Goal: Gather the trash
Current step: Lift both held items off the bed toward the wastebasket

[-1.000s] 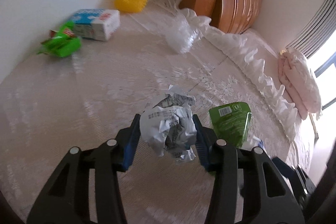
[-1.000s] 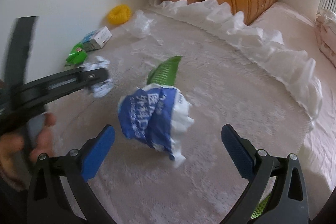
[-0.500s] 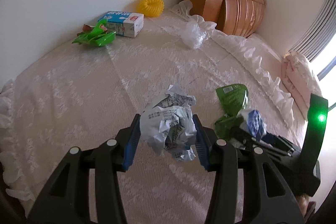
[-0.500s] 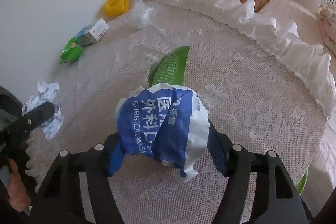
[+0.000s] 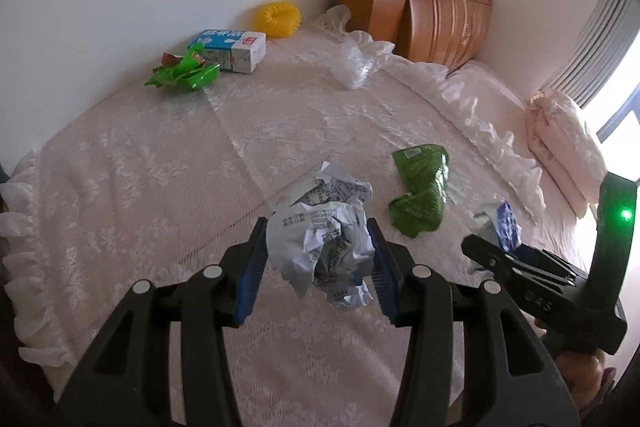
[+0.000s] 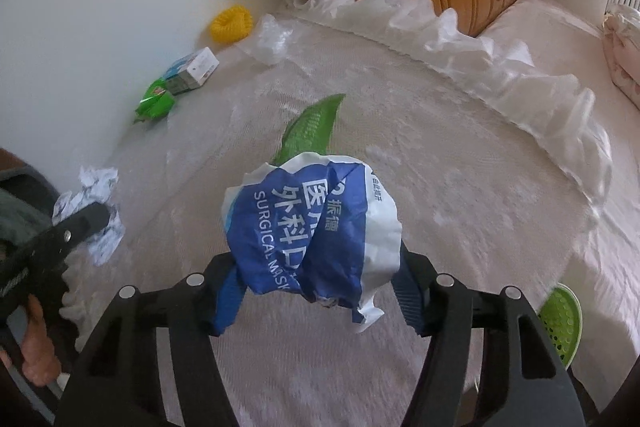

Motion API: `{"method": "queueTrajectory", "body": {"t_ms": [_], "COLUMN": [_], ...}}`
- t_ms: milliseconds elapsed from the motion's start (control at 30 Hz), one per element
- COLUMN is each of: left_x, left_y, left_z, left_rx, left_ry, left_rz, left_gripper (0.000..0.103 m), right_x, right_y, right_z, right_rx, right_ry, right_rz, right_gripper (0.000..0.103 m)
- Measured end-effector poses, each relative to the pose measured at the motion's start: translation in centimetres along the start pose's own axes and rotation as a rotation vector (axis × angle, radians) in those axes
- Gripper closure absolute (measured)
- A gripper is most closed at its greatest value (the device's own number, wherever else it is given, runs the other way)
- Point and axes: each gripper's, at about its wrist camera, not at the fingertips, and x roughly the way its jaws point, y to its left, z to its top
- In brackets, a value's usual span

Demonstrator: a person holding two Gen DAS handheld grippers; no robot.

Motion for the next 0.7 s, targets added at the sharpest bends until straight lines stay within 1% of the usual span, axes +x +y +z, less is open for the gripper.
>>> {"method": "queueTrajectory", "body": {"t_ms": [300, 500, 700], "left_x": [-1.6, -2.6, -3.4], "left_y": [-1.9, -4.4, -6.7], "left_z": [-3.0, -4.7, -5.4], "left_rx": [0.032, 0.075, 0.101], "left_ry": [0.029, 0.036, 0.026], "left_rz": [-0.026, -0.052, -0.074], "left_gripper": [0.056, 0.056, 0.056], "right_x": [-3.4, -4.6, -5.8], "right_y": [-1.0, -1.1, -1.5], "right_z": [-4.0, -5.0, -5.5], "right_rx": [-0.009, -0.043, -0.048], "right_ry": [0.034, 0.034, 0.018], "right_rz": [0.027, 0.038, 0.052], "right_gripper": [0.039, 0.039, 0.039]}}
